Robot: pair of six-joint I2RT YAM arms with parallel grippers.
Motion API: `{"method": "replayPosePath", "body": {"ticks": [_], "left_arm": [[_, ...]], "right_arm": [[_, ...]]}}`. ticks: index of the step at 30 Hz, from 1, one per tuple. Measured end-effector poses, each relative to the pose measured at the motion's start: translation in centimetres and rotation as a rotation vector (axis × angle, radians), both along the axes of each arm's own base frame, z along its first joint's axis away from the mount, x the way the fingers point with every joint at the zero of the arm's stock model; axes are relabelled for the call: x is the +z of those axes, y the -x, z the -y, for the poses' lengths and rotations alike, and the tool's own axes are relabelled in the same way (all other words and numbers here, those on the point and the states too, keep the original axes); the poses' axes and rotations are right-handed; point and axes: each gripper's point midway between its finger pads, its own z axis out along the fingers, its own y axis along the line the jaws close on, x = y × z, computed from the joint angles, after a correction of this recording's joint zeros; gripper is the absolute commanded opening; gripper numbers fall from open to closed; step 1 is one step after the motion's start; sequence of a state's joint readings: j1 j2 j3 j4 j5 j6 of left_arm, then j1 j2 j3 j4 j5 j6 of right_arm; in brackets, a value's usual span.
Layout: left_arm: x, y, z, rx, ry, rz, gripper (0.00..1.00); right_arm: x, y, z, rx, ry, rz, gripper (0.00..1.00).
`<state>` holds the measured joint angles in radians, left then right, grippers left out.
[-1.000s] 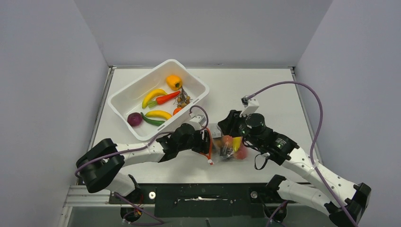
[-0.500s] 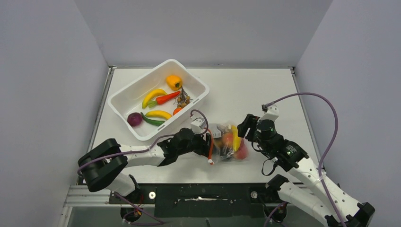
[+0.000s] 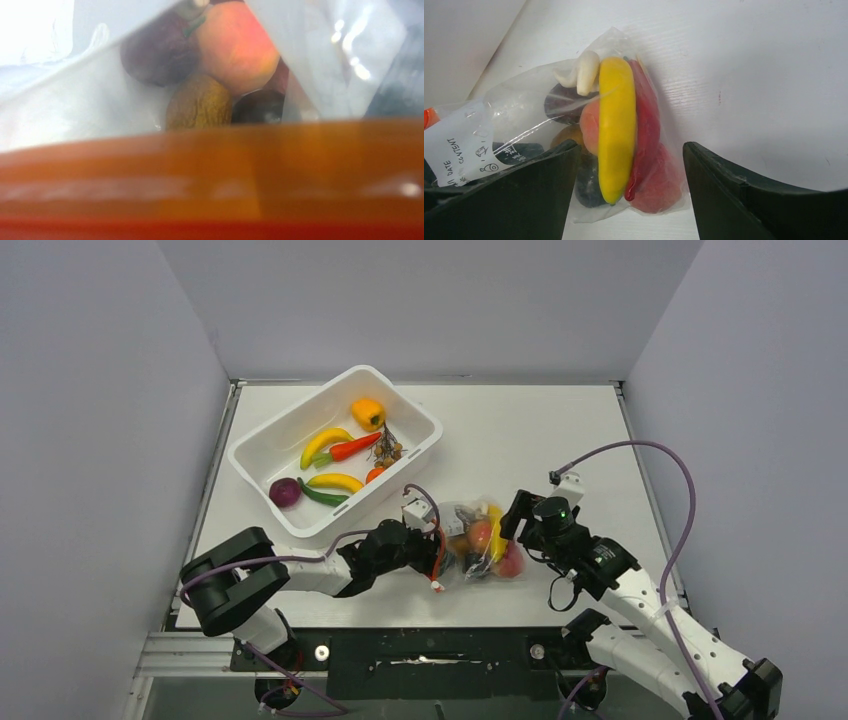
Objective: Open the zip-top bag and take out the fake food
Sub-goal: Pick up the fake fruit from the zipper food storage bag.
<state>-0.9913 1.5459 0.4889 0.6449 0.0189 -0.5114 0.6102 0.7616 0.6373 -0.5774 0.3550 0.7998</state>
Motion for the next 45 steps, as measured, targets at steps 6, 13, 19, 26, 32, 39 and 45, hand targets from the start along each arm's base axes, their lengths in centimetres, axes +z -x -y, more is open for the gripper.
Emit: {"method": "replayPosePath", "body": {"ticks": [6,13,19,26,32,39,45], "left_arm": [[0.4,-0.2,0.3,0.001,0.021,0.01,0.62],[0.7,-0.3,0.4,0.001,0.032,0.016,0.61],[-0.1,-0.6,1.3,-0.008,0.008,0.0,0.6],[-0.8,-0.9,1.7,-0.011,-0.01,-0.011,0.54],[-2.7,-0.7,1.3,-0.012,-0.067,-0.042,0.52],[-3.1,-0.9,1.4,-0.014,-0.088,-0.037,0.23],[-3.1,-0.6,1.3,-0.027,-0.102,-0.031,0.09]], "right_arm": [[-0.3,0.0,0.0,-0.008,-0.001,-0.011,0.83],[0.7,0.1,0.0,-0.009,-0.034,0.02,0.9],[0.1,0.2,-0.6,0.013,-0.044,0.0,0.93],[-1.2,0.4,-0.9,0.033,-0.028,-0.045,0.96],[-2.4,0.6,-0.4,0.015,-0.019,-0.067,0.96],[-3.3,0.5,-0.3,0.005,-0.002,-0.095,0.97],[-4.1,0.6,-0.4,0.014,0.01,-0.132,0.97]]}}
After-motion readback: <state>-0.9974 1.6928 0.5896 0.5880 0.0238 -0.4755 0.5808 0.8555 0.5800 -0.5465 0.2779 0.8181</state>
